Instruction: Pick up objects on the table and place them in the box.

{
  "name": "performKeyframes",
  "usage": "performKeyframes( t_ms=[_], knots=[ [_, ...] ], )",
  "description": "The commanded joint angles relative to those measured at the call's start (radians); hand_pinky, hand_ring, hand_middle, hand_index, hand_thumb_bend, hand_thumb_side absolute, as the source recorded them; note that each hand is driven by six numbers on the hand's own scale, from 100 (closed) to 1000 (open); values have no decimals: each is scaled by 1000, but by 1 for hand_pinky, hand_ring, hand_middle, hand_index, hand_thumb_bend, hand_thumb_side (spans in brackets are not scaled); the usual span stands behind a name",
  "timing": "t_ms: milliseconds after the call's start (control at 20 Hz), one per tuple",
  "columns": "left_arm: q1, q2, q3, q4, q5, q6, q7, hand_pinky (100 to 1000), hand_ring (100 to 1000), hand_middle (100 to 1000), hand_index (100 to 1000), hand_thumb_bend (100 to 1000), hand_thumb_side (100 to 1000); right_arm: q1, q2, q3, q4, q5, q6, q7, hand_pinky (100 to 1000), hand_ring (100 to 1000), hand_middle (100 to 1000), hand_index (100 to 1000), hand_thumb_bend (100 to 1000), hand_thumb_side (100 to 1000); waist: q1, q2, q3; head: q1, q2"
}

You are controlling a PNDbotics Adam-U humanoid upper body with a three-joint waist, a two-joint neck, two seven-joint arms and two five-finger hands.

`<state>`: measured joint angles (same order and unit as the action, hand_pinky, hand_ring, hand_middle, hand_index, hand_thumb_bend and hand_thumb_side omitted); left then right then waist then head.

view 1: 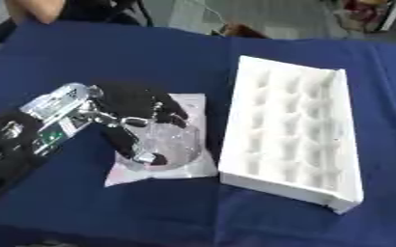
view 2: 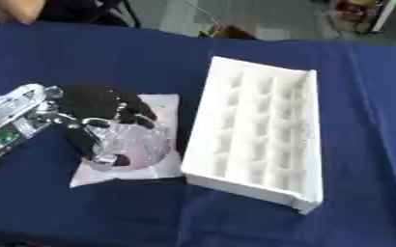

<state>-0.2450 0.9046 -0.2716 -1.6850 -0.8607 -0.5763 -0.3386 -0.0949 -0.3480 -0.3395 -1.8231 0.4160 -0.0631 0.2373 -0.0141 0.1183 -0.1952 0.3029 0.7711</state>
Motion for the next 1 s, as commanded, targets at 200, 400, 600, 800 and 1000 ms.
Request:
performKeyframes(
  t_ms=[200, 400, 600, 800, 1000],
  knots=[
    [-26, 3, 7, 9, -97, 0, 46, 998, 973, 945, 960, 514, 1000, -17, -12, -4, -13, -4, -5, -2, 601, 700, 827, 939, 100, 731, -3, -5, -4, 14, -1],
    [-33, -7, 5, 33, -149, -4, 68, 1000, 978, 946, 958, 547, 1000, -19, -11, -3, -16, -3, -5, -1, 602, 701, 827, 939, 100, 729, -6, -1, -8, 18, -1],
    [-39, -14, 1, 61, -202, -12, 88, 1000, 979, 943, 956, 566, 1000, -20, -10, -3, -16, -3, -6, -1, 602, 701, 826, 939, 100, 729, -8, 2, -10, 20, -1],
    [-44, -15, -5, 81, -238, -22, 103, 1000, 979, 941, 954, 576, 1000, -20, -10, -2, -16, -3, -6, 0, 602, 701, 826, 939, 100, 729, -9, 4, -10, 23, -1],
    [-47, -18, -9, 101, -263, -30, 114, 1000, 979, 940, 953, 577, 1000, -21, -9, -2, -16, -3, -7, 0, 603, 701, 826, 939, 100, 728, -11, 5, -12, 25, -1]
  ],
)
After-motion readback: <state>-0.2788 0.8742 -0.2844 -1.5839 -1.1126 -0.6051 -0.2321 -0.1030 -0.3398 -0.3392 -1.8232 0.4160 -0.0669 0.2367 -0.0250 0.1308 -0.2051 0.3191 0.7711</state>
